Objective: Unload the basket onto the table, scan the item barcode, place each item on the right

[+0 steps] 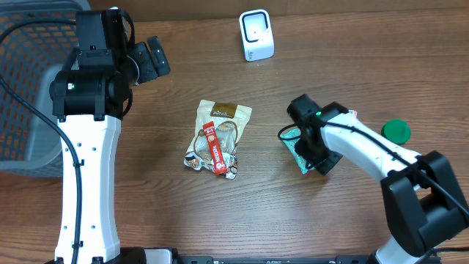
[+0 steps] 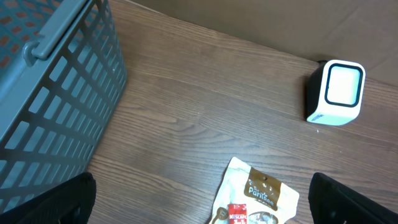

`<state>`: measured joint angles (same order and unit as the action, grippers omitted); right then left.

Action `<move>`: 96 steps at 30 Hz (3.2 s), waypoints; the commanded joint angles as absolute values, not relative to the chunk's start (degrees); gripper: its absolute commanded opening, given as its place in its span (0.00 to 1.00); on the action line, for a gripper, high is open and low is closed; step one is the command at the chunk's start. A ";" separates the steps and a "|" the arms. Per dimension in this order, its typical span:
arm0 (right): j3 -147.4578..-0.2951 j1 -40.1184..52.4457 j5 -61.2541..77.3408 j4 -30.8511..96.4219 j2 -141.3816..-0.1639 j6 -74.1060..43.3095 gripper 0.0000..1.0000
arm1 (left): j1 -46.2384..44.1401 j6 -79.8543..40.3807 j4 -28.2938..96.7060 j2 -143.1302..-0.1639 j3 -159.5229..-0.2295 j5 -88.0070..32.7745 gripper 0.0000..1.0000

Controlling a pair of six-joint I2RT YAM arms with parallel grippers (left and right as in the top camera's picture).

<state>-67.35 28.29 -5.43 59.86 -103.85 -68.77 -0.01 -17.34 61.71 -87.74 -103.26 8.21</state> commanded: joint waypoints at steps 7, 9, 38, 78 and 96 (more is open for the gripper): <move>-70.08 27.03 -5.89 60.60 -98.78 -62.48 0.62 | -0.01 -16.27 61.54 -86.89 -104.16 8.29 1.00; -70.06 26.96 -4.32 60.36 -98.80 -62.61 0.62 | -0.01 -16.27 61.52 -86.89 -104.16 8.29 1.00; -55.13 26.94 -2.46 45.36 -98.83 -81.25 0.56 | -0.01 -16.27 61.54 -86.89 -104.16 8.29 1.00; -62.67 24.51 0.21 55.42 -95.37 -50.33 0.79 | -0.01 -16.27 61.54 -86.89 -104.16 8.29 1.00; -47.53 22.24 7.60 36.10 -95.37 -57.21 0.23 | -0.01 -16.27 61.52 -86.89 -104.16 8.29 1.00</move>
